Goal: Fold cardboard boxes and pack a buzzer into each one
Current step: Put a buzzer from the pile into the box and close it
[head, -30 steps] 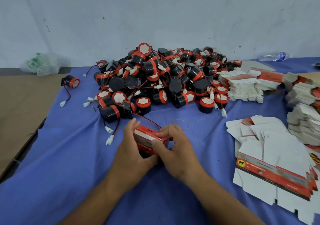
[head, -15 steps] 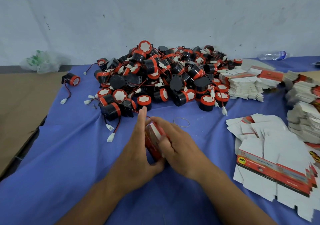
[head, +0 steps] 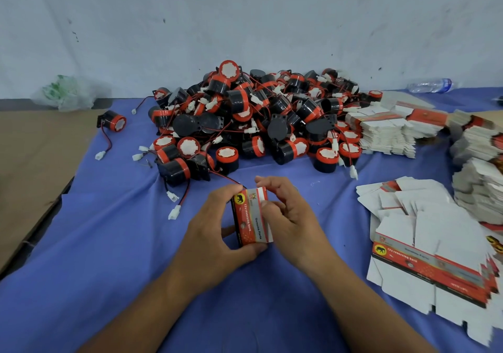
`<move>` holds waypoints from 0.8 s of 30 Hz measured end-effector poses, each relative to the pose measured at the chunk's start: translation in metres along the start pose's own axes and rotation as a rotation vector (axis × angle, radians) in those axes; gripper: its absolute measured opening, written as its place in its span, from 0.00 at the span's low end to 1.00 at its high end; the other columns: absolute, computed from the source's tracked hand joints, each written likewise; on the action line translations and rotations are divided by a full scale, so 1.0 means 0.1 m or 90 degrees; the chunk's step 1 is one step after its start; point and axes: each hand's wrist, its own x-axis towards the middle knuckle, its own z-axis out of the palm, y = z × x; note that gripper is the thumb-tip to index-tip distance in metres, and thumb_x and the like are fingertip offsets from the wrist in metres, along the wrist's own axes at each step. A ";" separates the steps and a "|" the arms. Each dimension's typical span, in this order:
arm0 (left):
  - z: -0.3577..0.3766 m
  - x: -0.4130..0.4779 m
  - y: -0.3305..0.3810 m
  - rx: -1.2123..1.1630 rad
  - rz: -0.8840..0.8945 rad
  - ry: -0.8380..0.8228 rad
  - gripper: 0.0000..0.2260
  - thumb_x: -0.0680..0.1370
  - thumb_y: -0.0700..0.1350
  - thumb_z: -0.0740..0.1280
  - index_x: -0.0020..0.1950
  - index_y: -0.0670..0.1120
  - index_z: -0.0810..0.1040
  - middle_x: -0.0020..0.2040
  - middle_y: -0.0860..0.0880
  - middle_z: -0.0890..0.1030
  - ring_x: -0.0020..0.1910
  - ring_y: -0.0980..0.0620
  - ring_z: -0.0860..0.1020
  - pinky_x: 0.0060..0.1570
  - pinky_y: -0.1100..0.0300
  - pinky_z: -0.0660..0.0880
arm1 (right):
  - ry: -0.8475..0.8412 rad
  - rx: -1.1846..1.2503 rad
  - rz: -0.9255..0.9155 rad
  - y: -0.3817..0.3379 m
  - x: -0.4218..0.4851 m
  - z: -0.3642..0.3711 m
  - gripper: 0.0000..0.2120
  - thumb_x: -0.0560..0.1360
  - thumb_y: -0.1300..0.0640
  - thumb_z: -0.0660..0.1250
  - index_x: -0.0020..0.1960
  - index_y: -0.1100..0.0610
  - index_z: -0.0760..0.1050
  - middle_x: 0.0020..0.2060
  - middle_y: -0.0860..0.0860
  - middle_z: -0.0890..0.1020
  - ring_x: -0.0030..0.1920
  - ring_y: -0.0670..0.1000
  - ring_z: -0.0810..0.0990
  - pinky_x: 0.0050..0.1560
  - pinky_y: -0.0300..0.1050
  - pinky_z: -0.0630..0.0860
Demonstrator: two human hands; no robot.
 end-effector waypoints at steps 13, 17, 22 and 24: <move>0.02 -0.02 -0.02 0.027 -0.015 0.027 0.37 0.65 0.55 0.79 0.71 0.54 0.67 0.65 0.59 0.71 0.66 0.54 0.73 0.48 0.56 0.82 | 0.056 0.043 -0.005 0.03 -0.03 0.07 0.19 0.82 0.61 0.62 0.58 0.37 0.79 0.51 0.50 0.83 0.52 0.50 0.83 0.44 0.46 0.83; 0.06 -0.03 0.02 0.002 -0.030 0.022 0.37 0.66 0.55 0.79 0.71 0.53 0.67 0.65 0.59 0.71 0.65 0.53 0.74 0.48 0.58 0.81 | 0.080 0.025 -0.026 0.03 -0.02 0.14 0.18 0.83 0.56 0.62 0.60 0.33 0.78 0.61 0.41 0.79 0.63 0.45 0.78 0.60 0.53 0.80; 0.09 -0.04 0.03 0.001 -0.053 0.060 0.34 0.67 0.53 0.78 0.69 0.57 0.68 0.63 0.62 0.74 0.63 0.60 0.75 0.53 0.52 0.80 | -0.014 -0.046 -0.063 0.06 -0.03 0.23 0.17 0.83 0.49 0.60 0.67 0.32 0.68 0.73 0.30 0.65 0.74 0.32 0.59 0.76 0.44 0.62; 0.08 -0.04 0.03 -0.025 -0.068 0.055 0.35 0.67 0.54 0.78 0.70 0.58 0.67 0.64 0.61 0.75 0.62 0.61 0.76 0.55 0.54 0.80 | -0.073 -0.087 -0.067 0.05 -0.02 0.23 0.20 0.80 0.46 0.57 0.69 0.32 0.63 0.75 0.28 0.59 0.75 0.31 0.54 0.76 0.39 0.57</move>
